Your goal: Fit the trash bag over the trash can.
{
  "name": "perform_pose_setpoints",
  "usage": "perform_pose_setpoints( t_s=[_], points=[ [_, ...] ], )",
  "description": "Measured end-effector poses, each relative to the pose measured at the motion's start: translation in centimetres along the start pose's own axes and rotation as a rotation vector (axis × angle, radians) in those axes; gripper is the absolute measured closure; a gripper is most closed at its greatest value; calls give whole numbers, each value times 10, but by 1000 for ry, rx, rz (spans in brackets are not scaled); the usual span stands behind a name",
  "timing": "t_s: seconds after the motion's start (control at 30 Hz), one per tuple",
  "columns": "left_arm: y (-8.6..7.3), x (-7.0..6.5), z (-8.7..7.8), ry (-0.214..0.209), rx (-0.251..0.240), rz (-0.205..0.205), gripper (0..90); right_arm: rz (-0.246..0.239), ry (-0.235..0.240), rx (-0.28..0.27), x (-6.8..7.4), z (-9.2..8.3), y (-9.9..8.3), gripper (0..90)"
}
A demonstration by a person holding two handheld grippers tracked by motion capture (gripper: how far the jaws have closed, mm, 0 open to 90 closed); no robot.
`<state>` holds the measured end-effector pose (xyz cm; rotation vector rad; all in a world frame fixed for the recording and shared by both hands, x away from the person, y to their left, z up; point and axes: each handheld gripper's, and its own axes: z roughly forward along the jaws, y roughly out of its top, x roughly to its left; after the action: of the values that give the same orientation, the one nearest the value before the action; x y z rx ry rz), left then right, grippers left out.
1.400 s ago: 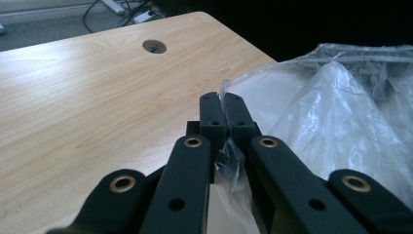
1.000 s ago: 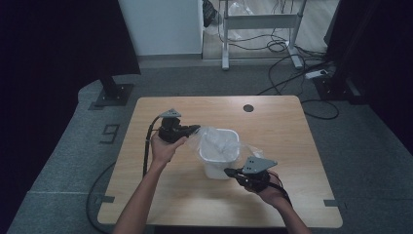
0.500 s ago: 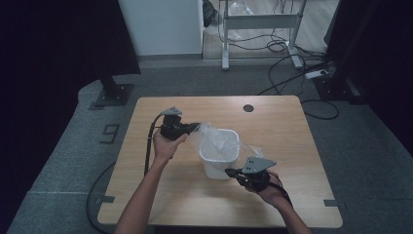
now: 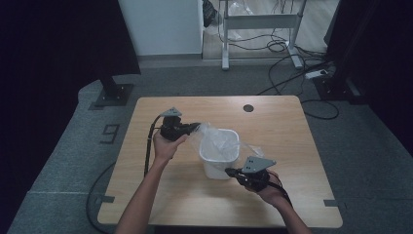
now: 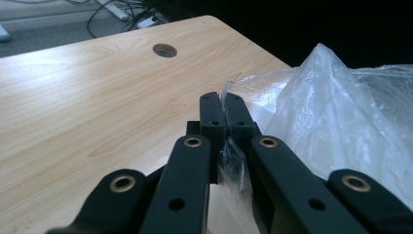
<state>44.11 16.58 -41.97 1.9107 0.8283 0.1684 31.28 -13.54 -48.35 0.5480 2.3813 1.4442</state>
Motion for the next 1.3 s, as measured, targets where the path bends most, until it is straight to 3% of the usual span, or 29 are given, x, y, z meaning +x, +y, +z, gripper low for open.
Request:
perform_pose_setpoints(
  t_s=[0.13,0.27,0.33,0.63,0.97,1.1,1.3],
  points=[
    [-1,-2,-3,20,-24,33,891,-5,-3,4,1,1,0,892],
    [-2,-9,0,70,-22,107,893,-5,-4,6,1,2,-1,892],
    [-4,-10,1,83,-29,119,894,-3,-4,7,1,2,-2,892],
    [-19,-4,9,58,-52,73,895,0,-6,23,0,3,-6,892],
    [-26,-2,21,36,-36,43,893,3,-13,37,-2,6,-9,891],
    [-24,-4,20,39,-44,46,891,19,-36,12,2,0,-8,694],
    [-23,-5,16,57,-61,44,888,44,-59,-52,14,-26,-14,566]
  ],
)
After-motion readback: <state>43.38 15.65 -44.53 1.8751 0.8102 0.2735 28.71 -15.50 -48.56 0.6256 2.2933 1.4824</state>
